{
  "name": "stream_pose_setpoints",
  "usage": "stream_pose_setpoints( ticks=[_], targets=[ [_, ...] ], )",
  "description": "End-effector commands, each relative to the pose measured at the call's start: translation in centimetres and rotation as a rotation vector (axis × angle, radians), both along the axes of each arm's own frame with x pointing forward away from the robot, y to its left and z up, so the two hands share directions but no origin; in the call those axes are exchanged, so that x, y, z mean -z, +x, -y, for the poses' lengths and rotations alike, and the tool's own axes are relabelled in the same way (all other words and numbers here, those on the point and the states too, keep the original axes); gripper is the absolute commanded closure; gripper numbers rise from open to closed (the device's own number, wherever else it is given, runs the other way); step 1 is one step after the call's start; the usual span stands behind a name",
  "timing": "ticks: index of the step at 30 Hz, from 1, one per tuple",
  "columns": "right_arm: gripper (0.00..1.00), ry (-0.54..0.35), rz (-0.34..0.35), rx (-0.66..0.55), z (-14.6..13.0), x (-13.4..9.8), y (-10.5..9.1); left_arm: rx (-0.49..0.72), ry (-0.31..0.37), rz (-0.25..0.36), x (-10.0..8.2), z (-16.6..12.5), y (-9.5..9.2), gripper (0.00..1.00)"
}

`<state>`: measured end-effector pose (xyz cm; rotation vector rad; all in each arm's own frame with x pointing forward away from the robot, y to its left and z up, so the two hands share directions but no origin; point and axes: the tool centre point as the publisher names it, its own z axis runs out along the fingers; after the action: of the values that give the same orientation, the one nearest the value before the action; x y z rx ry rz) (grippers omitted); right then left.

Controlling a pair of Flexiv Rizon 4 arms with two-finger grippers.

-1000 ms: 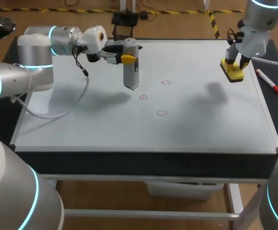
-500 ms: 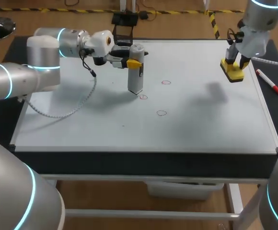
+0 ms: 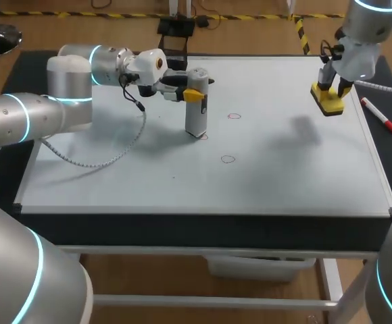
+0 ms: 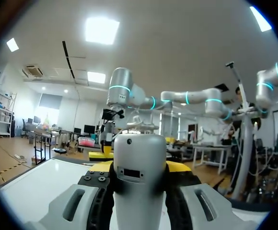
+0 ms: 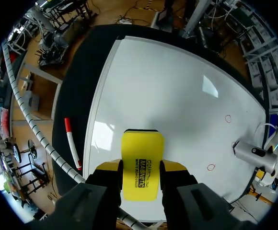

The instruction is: Pick up the inspection probe, press it on each red-marked spot on the whiteboard one by one, put down the probe, pick up the eraser, and wipe off all the red marks.

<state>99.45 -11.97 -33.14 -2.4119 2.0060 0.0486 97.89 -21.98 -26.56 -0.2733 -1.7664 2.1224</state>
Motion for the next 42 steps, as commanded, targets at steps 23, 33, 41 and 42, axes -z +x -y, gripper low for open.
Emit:
stream_pose_setpoints(
  ticks=[23,33,41,42],
  targets=[
    [1.0,-0.002,0.001,-0.003,0.1,-0.1,0.0,0.148,-0.017,0.002,1.0,0.3,0.8,1.0],
    [1.0,-0.002,0.001,-0.003,0.1,-0.1,0.0,0.063,0.01,0.005,-0.6,-0.7,1.3,1.0],
    [1.0,-0.002,0.001,-0.003,0.1,-0.1,0.0,-0.098,0.05,0.064,-3.2,-4.3,3.9,1.0],
    [1.0,-0.002,0.001,-0.003,0.1,-0.1,0.0,-0.127,0.054,0.071,-3.4,-5.0,4.4,1.0]
  ],
)
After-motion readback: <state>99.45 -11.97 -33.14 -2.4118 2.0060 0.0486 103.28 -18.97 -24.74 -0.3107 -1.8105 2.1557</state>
